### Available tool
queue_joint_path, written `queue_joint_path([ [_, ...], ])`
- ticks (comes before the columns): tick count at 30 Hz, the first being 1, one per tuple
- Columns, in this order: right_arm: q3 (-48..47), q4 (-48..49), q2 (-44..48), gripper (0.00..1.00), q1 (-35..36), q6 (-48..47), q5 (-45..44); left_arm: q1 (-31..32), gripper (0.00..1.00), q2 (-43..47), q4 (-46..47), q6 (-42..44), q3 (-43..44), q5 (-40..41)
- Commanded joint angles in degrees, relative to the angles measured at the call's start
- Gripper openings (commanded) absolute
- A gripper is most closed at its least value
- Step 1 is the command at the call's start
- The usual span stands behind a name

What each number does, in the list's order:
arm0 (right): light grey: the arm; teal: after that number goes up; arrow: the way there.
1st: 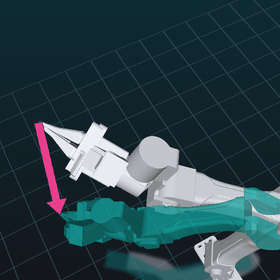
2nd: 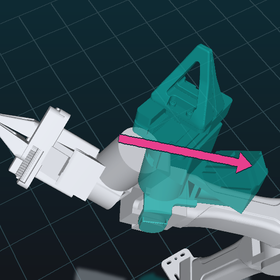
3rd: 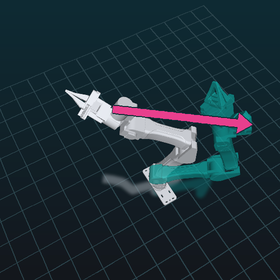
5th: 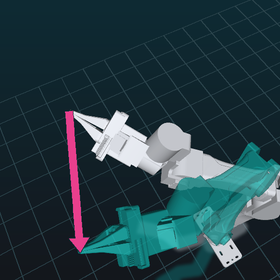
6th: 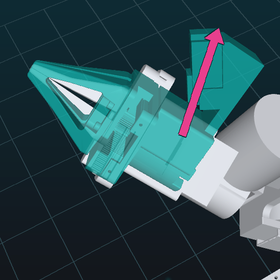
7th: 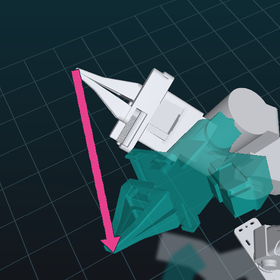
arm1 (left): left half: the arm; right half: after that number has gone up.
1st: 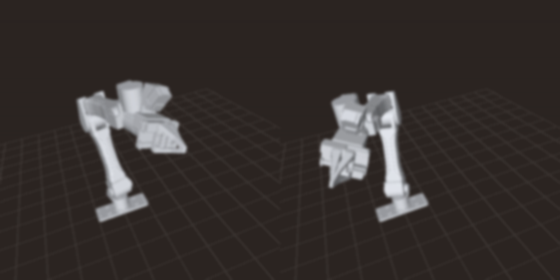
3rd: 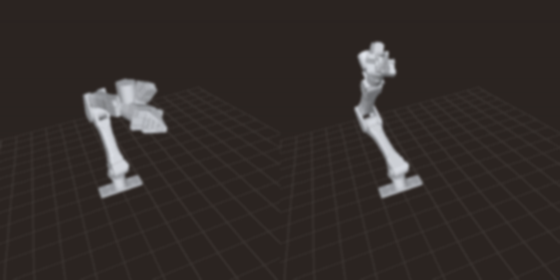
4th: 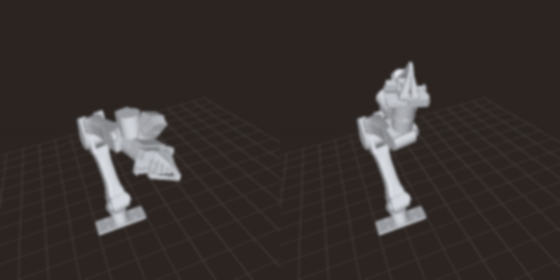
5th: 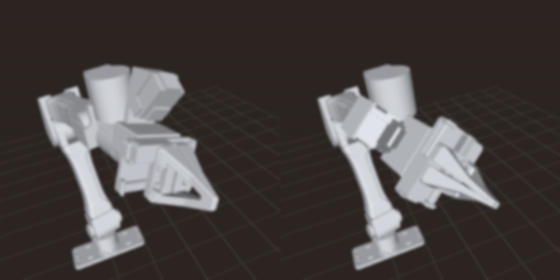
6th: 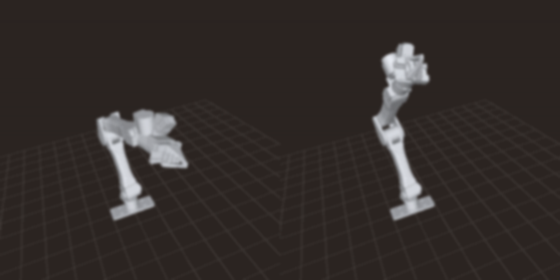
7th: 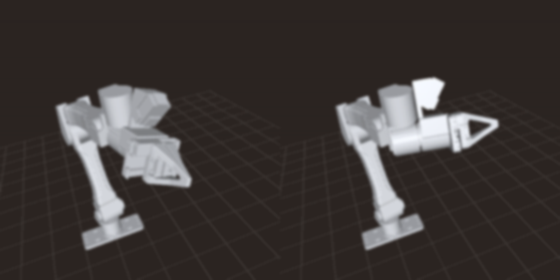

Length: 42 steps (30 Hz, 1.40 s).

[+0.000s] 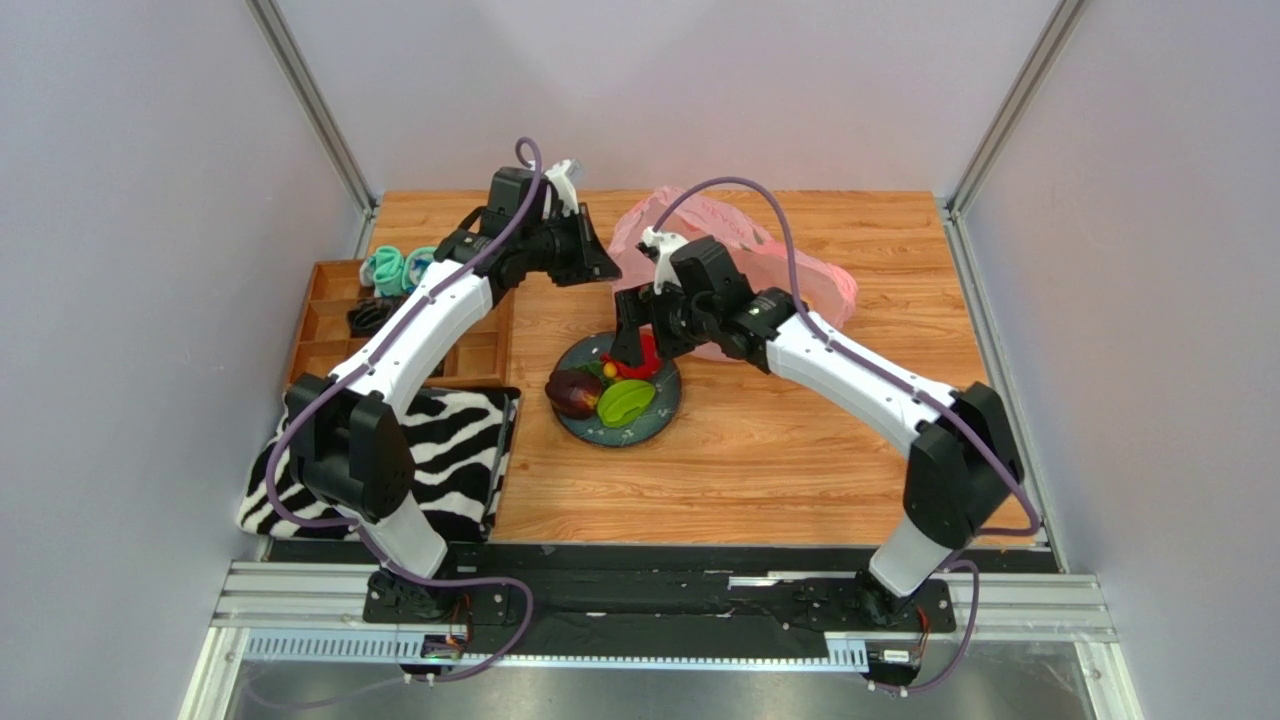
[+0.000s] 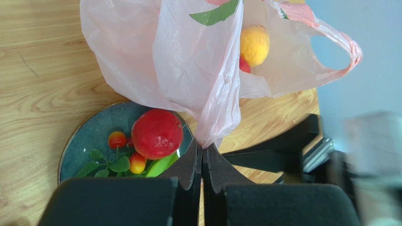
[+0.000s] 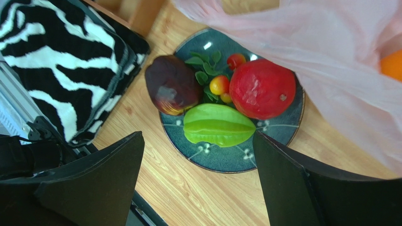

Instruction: Place the fruits into the plastic bag

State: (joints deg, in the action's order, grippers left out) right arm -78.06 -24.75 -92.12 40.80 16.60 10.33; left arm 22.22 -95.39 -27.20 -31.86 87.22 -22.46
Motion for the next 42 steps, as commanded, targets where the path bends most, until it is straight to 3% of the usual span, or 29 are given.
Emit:
queue_joint_path([
  [1,-4.5,-3.4,-5.6,0.9,-0.5,3.5,2.9,0.3,0.0,-0.1,1.4,-1.2,2.8,-0.3],
  [6,-6.6,-6.8,-8.6,0.91,-0.5,5.4,-4.4,0.3,0.0,0.2,2.9,-1.9,1.6,-0.4],
  [20,-11.8,-6.8,-17.7,0.91,-1.5,8.2,-12.1,0.3,0.0,-1.7,3.3,-1.1,2.3,-0.5],
  [36,-14.0,-4.4,-24.1,0.88,-2.3,11.2,-8.0,0.3,0.0,-2.2,3.5,-0.9,2.1,-1.0],
  [42,-14.5,-3.7,-25.0,0.82,-2.3,10.9,-7.6,0.3,0.0,-2.0,3.4,-0.8,1.9,-0.8],
])
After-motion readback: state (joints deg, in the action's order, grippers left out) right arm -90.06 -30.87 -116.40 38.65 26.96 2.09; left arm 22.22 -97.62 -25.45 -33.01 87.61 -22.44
